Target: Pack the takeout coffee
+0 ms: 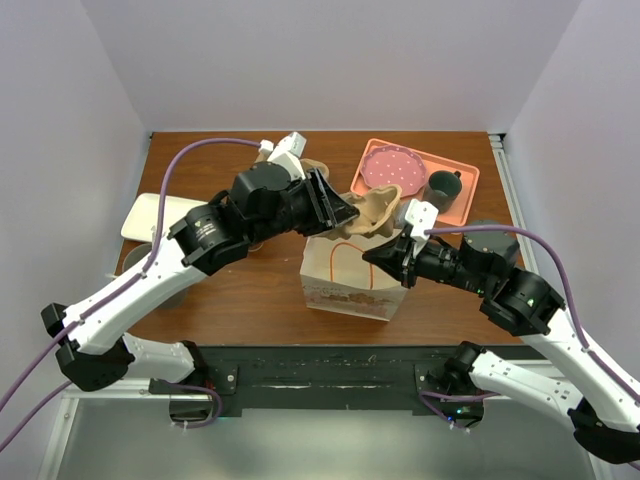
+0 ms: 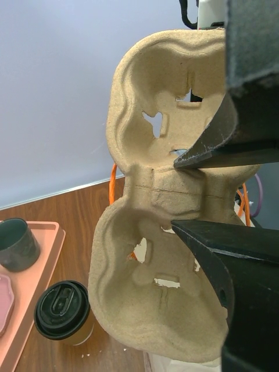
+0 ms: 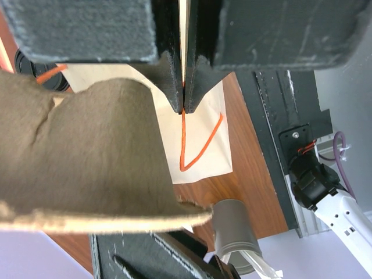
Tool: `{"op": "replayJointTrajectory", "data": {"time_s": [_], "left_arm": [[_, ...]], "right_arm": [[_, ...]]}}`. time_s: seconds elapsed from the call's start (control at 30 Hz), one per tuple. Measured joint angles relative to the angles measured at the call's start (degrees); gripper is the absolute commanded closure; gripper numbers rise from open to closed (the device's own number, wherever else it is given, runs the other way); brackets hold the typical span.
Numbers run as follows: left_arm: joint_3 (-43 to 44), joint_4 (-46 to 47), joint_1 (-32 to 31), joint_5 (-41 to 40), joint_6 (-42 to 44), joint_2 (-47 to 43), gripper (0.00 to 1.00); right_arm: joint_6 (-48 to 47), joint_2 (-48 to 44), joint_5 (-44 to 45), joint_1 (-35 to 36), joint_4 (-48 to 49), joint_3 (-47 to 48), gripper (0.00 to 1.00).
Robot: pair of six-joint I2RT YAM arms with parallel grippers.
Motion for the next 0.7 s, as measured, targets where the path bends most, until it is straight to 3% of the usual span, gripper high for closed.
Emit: {"op": "replayJointTrajectory", "data": {"time_s": [0.7], "left_arm": [[2.2,-1.4,0.0,-0.6,0.1,-2.7,0.69]], "right_arm": [[1.2,0.2,2.8,0.0,0.1,-0.7,1.00]]}}
